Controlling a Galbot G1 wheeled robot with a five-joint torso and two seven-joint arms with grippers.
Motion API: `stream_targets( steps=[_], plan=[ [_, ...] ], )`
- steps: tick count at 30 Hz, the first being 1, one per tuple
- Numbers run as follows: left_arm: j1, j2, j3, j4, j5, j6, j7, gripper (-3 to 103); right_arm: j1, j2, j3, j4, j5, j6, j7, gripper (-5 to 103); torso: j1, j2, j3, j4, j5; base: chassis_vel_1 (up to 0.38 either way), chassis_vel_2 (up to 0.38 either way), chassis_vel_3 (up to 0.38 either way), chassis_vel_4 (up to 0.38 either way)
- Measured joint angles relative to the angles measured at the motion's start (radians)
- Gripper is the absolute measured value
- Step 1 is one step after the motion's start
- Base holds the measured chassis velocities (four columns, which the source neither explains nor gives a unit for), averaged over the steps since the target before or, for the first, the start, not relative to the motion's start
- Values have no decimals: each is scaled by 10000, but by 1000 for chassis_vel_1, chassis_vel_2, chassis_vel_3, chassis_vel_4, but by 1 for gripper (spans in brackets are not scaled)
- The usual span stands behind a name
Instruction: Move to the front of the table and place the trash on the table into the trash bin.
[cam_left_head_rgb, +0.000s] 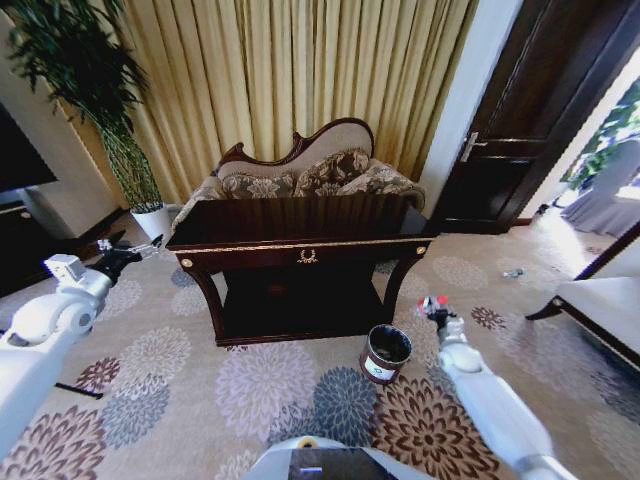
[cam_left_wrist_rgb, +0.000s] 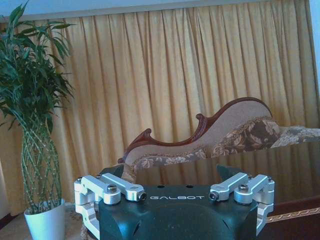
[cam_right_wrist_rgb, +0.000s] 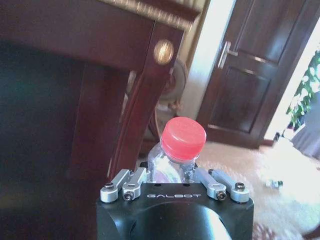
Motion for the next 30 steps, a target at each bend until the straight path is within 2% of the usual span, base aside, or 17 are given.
stream_targets(
  steps=[4,14,15,16,18,19,21,23,24,26,27,29,30],
  plan=[
    [77,7,-30,-86,2,2,0,100,107,383,-87,-627,-441,272,219,29,-1,1,0,-3,-1,0,0,0,0],
    [54,129,-56,-52,-2,2,3,100,19,752,-264,-810,-949,536,575,28,0,1,0,-4,-2,0,0,0,0],
    [54,130,-46,-72,-2,4,3,100,43,804,-314,-811,-981,558,635,33,0,0,0,-3,0,0,0,0,0],
    [54,130,-46,-72,-2,4,3,100,43,804,-314,-811,-981,558,635,33,0,0,0,-3,0,0,0,0,0],
    [61,143,-41,-74,-2,10,3,100,85,870,-421,-767,-1007,564,698,44,-1,0,0,-3,0,0,0,0,0],
    [61,143,-41,-74,-2,10,3,100,85,870,-421,-767,-1007,564,698,44,-1,0,0,-3,0,0,0,0,0],
    [60,211,-49,-64,-11,11,2,100,182,968,-506,-817,-1032,616,824,54,-1,1,-1,-4,-2,0,0,0,0],
    [60,229,-59,-65,-20,10,3,100,228,1018,-517,-874,-1035,645,889,54,0,1,0,-3,-1,0,0,0,0],
    [60,257,-88,-85,-38,9,2,100,323,1107,-515,-990,-1037,680,997,65,-1,0,0,-2,0,0,0,0,0],
    [68,279,-119,-130,-49,7,2,100,389,1164,-506,-1069,-1037,705,1069,65,0,0,0,0,0,0,0,0,0],
    [84,295,-148,-173,-63,5,2,100,424,1196,-497,-1101,-1040,723,1107,77,-1,0,0,-1,1,0,0,0,0],
    [97,307,-167,-197,-76,-1,2,100,433,1201,-493,-1098,-1044,729,1129,77,0,0,0,-3,1,0,0,0,0],
    [102,315,-191,-206,-87,-4,2,100,413,1173,-469,-942,-1036,729,1149,87,0,0,0,-5,3,0,0,0,0]
  ],
)
